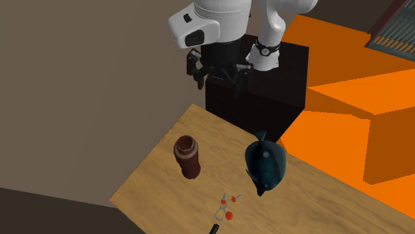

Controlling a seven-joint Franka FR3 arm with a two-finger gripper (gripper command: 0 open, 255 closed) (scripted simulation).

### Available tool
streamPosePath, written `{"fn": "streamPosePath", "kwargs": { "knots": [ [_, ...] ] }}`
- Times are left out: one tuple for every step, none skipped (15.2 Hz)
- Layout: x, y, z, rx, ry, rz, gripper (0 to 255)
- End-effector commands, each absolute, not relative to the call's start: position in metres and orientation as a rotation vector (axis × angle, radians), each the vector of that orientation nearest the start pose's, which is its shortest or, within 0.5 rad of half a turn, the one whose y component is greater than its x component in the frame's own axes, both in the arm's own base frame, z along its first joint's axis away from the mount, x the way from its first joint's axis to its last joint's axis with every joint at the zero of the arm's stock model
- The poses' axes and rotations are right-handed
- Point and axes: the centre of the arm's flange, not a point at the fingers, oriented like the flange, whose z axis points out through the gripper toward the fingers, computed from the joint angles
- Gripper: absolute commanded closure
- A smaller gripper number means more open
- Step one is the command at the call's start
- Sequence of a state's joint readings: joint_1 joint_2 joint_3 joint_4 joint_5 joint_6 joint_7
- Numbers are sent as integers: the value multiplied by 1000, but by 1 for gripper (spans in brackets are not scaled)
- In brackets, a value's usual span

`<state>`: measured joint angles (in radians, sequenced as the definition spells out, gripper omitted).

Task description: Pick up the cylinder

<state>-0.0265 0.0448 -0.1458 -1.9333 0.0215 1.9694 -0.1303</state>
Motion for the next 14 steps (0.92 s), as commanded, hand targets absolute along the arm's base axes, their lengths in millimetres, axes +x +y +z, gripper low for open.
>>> {"fn": "streamPosePath", "kwargs": {
  "knots": [
    [583,-104,442,-3127,80,30,0],
    [594,-109,434,-3127,80,39,0],
    [604,-113,427,-3128,81,49,0],
    [615,-118,419,-3128,82,59,0],
    [625,-122,411,-3128,83,69,0],
    [636,-127,402,-3128,83,78,0],
    [646,-131,394,-3128,84,88,0],
    [656,-135,386,-3128,85,98,0],
    [667,-140,378,-3128,86,107,0],
    [677,-144,369,-3128,87,117,0],
    [687,-149,361,-3128,87,127,0],
    [691,-151,357,-3128,88,131,0],
    [691,-151,352,-3128,88,131,0],
    [691,-151,347,-3128,88,131,0]
  ]
}}
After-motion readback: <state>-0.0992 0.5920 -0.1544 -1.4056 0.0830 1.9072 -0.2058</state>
